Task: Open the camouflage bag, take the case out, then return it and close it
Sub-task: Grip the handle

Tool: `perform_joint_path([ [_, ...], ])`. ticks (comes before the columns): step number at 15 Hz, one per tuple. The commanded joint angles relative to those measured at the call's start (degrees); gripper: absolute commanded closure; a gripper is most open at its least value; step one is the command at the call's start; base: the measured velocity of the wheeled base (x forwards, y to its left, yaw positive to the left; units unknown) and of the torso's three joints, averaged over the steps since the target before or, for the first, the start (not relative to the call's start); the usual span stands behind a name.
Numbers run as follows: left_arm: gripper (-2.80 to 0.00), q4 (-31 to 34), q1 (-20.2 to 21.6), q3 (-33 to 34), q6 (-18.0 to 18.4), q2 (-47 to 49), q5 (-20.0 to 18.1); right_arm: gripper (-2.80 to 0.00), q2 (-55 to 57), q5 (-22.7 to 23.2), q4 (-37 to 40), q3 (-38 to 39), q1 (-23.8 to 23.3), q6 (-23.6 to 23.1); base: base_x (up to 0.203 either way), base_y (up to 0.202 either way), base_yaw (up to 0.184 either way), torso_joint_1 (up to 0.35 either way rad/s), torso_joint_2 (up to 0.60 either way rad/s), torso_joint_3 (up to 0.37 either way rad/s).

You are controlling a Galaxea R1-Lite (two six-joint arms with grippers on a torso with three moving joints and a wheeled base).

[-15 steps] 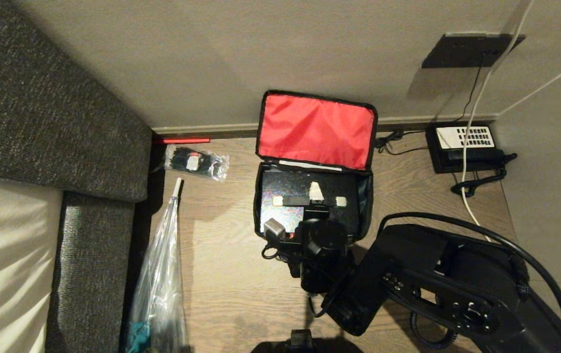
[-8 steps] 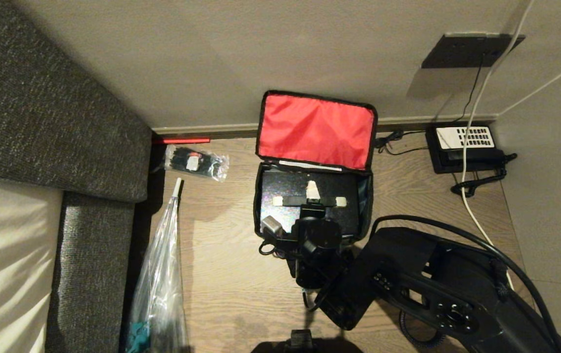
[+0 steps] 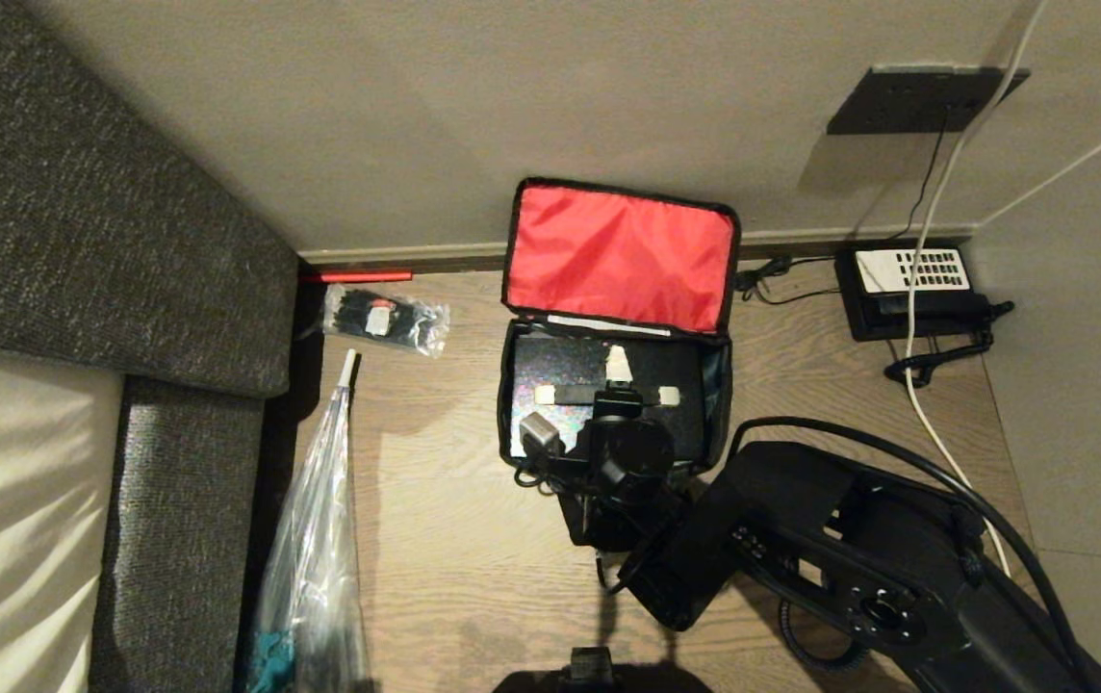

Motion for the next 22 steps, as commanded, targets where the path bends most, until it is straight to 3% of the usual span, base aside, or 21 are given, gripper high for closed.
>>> perform_joint_path([
  [1, 0.00, 0.02, 0.02, 0.18, -0.04, -0.02, 0.02, -2.80, 0.64, -0.26, -0.45, -0.94, -0.30, -0.73, 0.000, 0.000, 0.000, 0.000, 0.00, 0.000],
  [20, 0.00, 0.02, 0.02, 0.18, -0.04, -0.02, 0.02, -2.80, 2.81, 0.62, -0.45, -9.34, -1.18, -0.82, 0.000, 0.000, 0.000, 0.000, 0.00, 0.000],
  [22, 0.00, 0.02, 0.02, 0.18, -0.04, -0.02, 0.02, -2.80, 2.90, 2.39, -0.45, -9.37, -1.44, -1.15, 0.000, 0.000, 0.000, 0.000, 0.00, 0.000],
])
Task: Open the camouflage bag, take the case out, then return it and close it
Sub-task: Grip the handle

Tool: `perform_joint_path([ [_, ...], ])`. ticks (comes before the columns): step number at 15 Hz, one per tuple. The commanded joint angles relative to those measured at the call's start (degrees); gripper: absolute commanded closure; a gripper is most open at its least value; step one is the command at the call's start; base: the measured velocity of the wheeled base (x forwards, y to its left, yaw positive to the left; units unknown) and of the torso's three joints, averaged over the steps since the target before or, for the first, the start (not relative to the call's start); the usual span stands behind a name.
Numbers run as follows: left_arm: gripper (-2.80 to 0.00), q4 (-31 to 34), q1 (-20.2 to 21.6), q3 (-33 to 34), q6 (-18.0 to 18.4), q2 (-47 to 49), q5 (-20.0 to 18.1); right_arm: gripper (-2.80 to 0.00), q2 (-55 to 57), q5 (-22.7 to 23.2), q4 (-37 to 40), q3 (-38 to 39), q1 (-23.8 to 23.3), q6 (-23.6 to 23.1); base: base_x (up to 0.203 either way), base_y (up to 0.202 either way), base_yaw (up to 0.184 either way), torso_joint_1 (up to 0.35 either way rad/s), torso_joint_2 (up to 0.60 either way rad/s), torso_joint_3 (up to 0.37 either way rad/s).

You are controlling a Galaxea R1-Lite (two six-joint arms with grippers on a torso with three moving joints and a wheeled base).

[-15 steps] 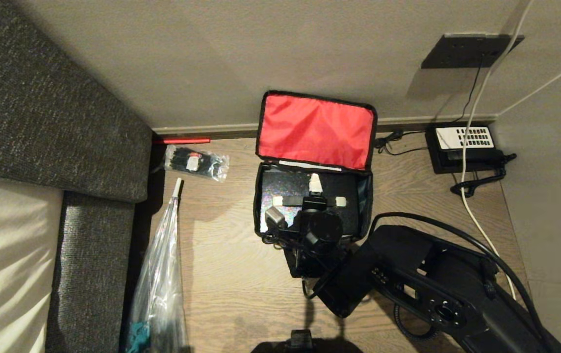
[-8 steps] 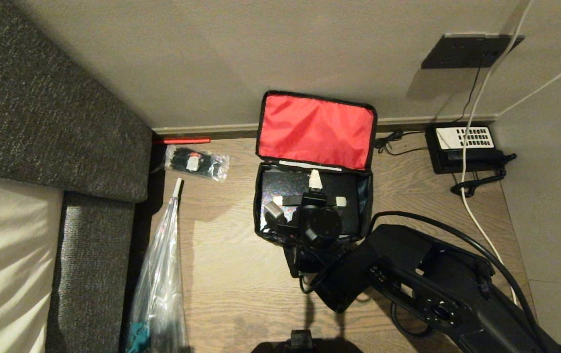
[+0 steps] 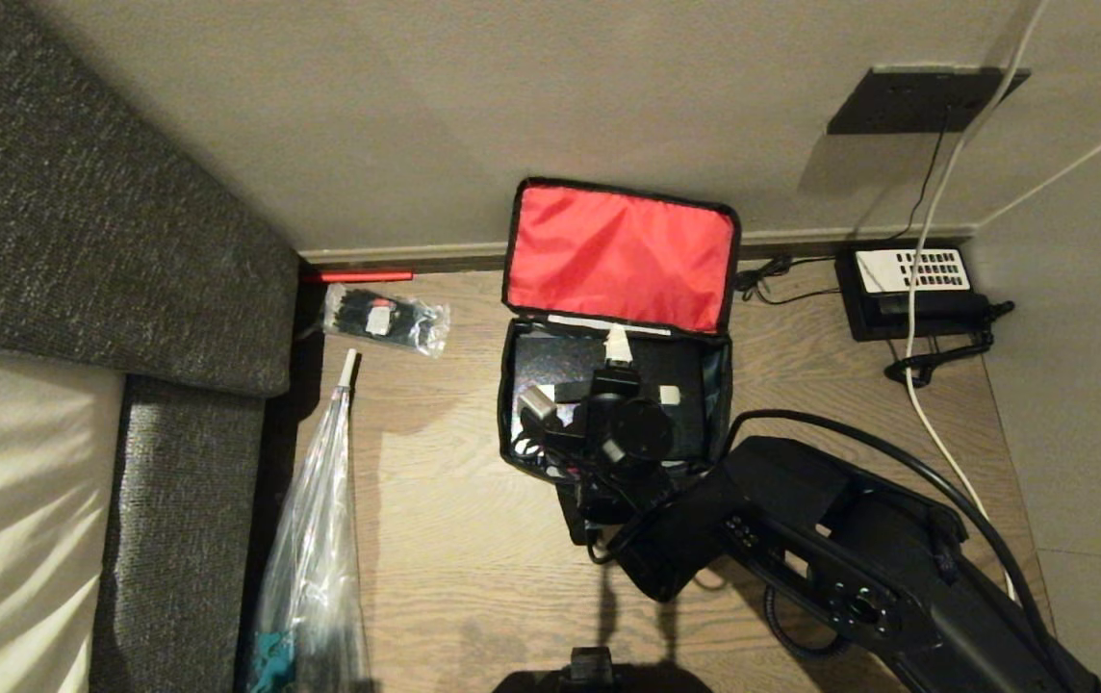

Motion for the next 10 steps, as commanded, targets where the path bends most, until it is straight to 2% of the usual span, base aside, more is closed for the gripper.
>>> perform_joint_path([
  [1, 0.00, 0.02, 0.02, 0.18, -0.02, -0.02, 0.04, -2.80, 0.13, 1.10, -0.54, 0.47, -0.23, -1.09, 0.000, 0.000, 0.000, 0.000, 0.00, 0.000],
  [10, 0.00, 0.02, 0.02, 0.18, -0.02, -0.02, 0.04, -2.80, 2.00, 2.66, -0.54, -1.51, -0.92, -3.07, 0.000, 0.000, 0.000, 0.000, 0.00, 0.000],
])
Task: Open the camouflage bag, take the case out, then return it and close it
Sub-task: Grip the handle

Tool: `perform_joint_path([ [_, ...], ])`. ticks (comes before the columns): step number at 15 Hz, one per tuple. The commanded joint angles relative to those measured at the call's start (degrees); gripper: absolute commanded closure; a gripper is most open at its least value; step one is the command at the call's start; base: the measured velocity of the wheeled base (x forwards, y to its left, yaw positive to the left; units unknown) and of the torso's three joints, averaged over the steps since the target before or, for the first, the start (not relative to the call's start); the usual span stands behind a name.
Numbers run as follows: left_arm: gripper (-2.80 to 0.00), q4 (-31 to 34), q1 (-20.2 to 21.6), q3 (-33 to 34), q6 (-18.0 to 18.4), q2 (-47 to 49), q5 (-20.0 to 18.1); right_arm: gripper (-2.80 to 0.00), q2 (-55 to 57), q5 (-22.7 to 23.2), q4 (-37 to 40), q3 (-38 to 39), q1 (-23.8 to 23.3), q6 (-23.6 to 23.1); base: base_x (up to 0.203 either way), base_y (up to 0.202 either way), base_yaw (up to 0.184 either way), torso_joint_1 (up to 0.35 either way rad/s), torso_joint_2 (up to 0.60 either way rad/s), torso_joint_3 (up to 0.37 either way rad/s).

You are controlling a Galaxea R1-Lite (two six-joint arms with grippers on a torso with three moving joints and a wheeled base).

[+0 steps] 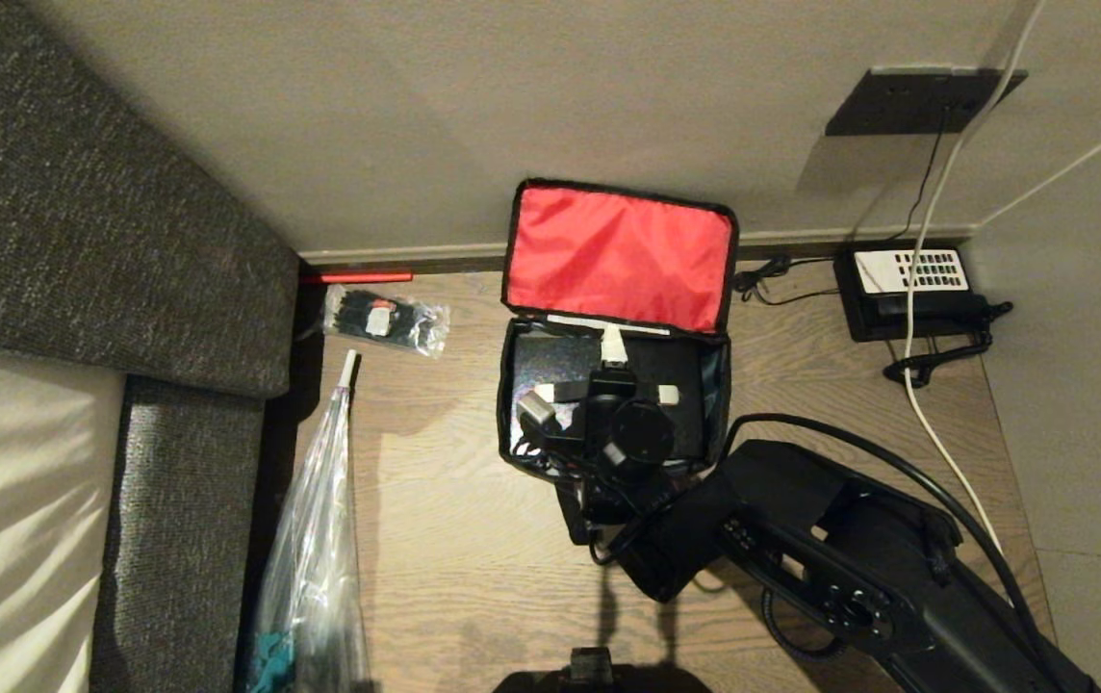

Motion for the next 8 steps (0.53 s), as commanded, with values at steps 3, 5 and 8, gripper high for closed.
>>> perform_joint_path([
  [3, 0.00, 0.02, 0.02, 0.18, -0.03, -0.02, 0.02, -2.80, 1.02, -0.20, -0.30, -1.45, -0.70, -1.94, 0.000, 0.000, 0.000, 0.000, 0.00, 0.000],
  [5, 0.00, 0.02, 0.02, 0.18, -0.03, -0.02, 0.02, -2.80, 1.02, -0.20, -0.30, -1.26, -0.70, -2.14, 0.000, 0.000, 0.000, 0.000, 0.00, 0.000],
  [8, 0.00, 0.02, 0.02, 0.18, -0.03, -0.02, 0.02, -2.80, 1.02, -0.20, -0.30, -1.02, -0.70, -2.20, 0.000, 0.000, 0.000, 0.000, 0.00, 0.000],
])
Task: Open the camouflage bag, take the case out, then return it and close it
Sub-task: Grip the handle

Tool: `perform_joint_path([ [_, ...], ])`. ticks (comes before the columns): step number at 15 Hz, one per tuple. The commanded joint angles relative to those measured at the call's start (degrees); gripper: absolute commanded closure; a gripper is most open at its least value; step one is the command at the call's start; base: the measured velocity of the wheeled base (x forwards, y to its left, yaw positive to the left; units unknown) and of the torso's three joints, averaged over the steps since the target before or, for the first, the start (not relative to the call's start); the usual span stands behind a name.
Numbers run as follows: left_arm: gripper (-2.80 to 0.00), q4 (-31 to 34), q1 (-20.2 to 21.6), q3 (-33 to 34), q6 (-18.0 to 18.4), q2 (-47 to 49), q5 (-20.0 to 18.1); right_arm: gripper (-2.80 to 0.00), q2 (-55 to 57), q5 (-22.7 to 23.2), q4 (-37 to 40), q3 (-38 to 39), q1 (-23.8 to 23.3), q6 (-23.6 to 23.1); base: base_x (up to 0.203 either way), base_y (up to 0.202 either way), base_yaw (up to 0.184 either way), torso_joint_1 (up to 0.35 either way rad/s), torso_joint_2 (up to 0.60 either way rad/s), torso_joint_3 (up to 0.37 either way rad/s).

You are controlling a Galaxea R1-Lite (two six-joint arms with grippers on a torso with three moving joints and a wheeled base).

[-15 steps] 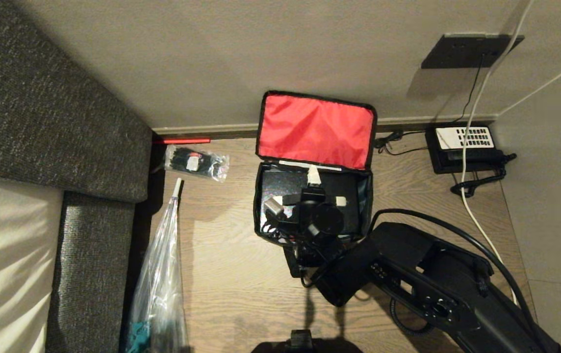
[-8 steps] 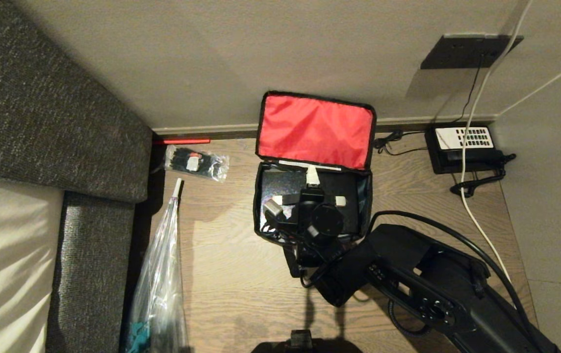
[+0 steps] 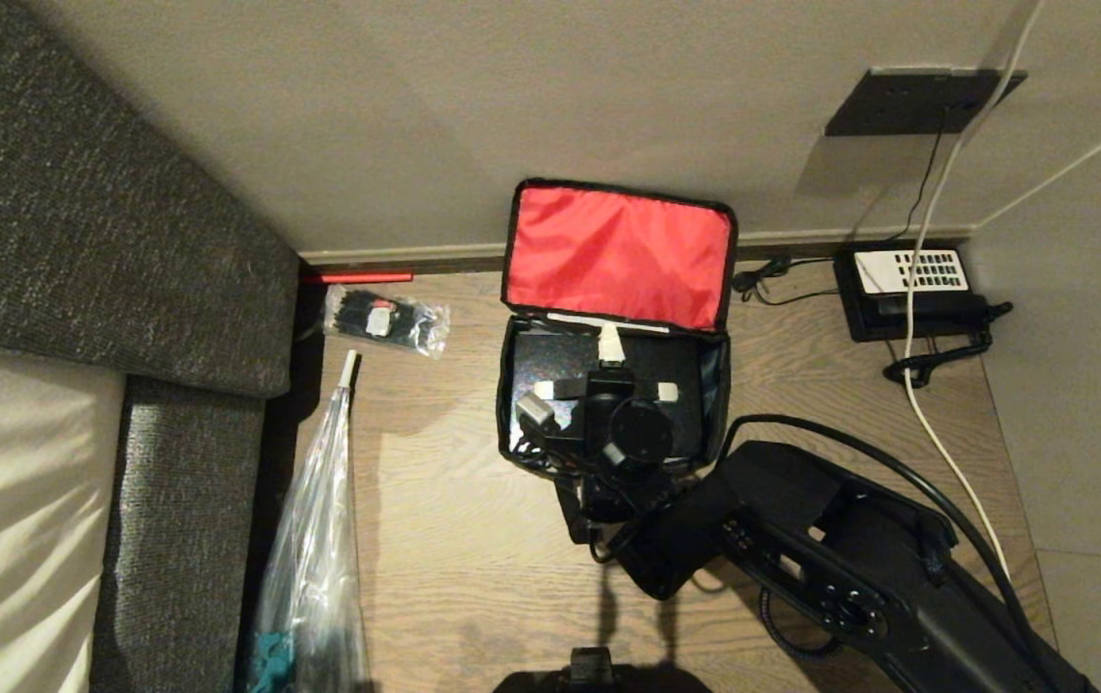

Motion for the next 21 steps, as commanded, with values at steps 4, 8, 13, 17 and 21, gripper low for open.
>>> perform_joint_path([
  [4, 0.00, 0.00, 0.02, 0.18, -0.02, -0.02, 0.02, 0.00, 0.16, -0.30, -0.40, 0.45, 0.02, -0.62, 0.000, 0.000, 0.000, 0.000, 0.00, 0.000],
  [8, 0.00, 0.00, 0.02, 0.18, -0.05, -0.02, 0.02, 0.00, 0.07, -0.30, -0.40, 0.45, 0.04, -0.44, 0.000, 0.000, 0.000, 0.000, 0.00, 0.000],
  [13, 0.00, 0.00, 0.02, 0.18, -0.02, -0.02, 0.02, 0.00, -0.01, -0.28, -0.40, 0.49, 0.07, -0.18, 0.000, 0.000, 0.000, 0.000, 0.00, 0.000],
  [17, 0.00, 0.00, 0.02, 0.18, -0.02, -0.02, 0.02, 0.00, -0.15, -0.30, -0.40, -0.10, 0.11, -0.21, 0.000, 0.000, 0.000, 0.000, 0.00, 0.000],
  [21, 0.00, 0.00, 0.02, 0.18, -0.02, -0.02, 0.02, 0.00, -1.73, -0.23, -0.40, 1.27, 0.11, -0.59, 0.000, 0.000, 0.000, 0.000, 0.00, 0.000],
])
